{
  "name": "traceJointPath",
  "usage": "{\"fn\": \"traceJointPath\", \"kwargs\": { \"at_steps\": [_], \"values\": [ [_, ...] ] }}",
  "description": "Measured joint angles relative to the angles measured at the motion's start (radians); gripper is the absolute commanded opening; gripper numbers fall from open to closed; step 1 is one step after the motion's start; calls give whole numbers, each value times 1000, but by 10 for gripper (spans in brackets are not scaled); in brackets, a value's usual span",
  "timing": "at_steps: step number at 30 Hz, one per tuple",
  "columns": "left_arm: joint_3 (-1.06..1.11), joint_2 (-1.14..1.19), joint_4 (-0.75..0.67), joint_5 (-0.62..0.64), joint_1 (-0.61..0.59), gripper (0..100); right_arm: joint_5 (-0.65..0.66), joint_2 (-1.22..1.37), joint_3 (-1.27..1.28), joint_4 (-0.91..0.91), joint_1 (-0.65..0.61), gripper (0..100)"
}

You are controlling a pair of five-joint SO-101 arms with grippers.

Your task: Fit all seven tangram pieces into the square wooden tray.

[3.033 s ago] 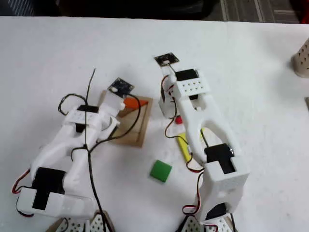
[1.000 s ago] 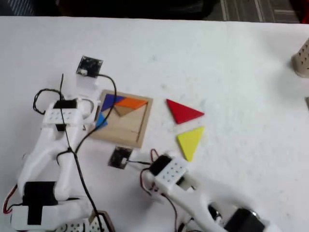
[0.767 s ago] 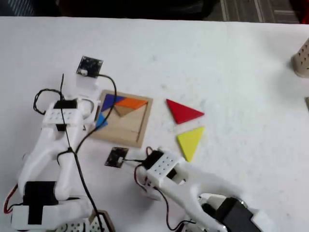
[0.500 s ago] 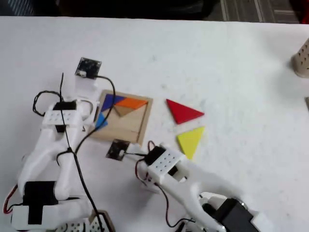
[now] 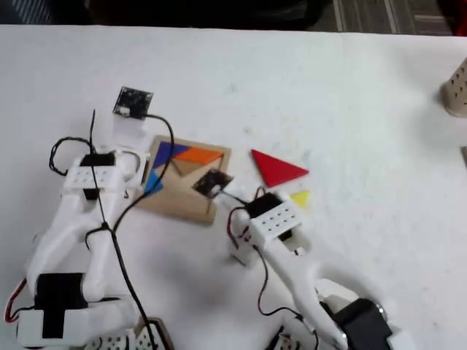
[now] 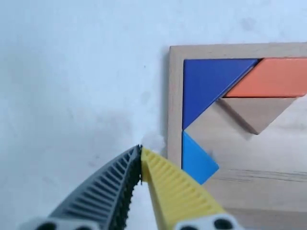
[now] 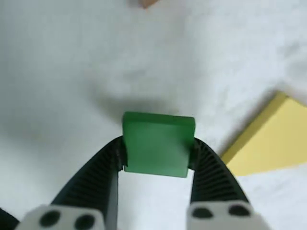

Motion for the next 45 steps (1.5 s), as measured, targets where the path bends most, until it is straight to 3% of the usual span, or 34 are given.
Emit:
{"fn": "traceJointPath", "kwargs": {
  "at_steps": [11,17,22,25,30,37,45],
  "values": [
    [0,0,-17,0,-31,24,-143,-8,-275,115,20,24],
    [0,0,-20,6,-37,24,-256,167,-488,106,-29,24],
    [0,0,-43,12,-78,24,-275,381,-675,48,-110,25],
    [0,0,-58,81,-123,24,-276,526,-822,37,-147,36],
    [-2,0,-63,245,-216,24,-276,784,-1105,60,-175,135],
    [-2,0,-63,324,-275,29,-278,1069,-1432,161,-175,151],
    [-2,0,-69,365,-288,116,-278,1149,-1689,394,-175,259]
  ]
}}
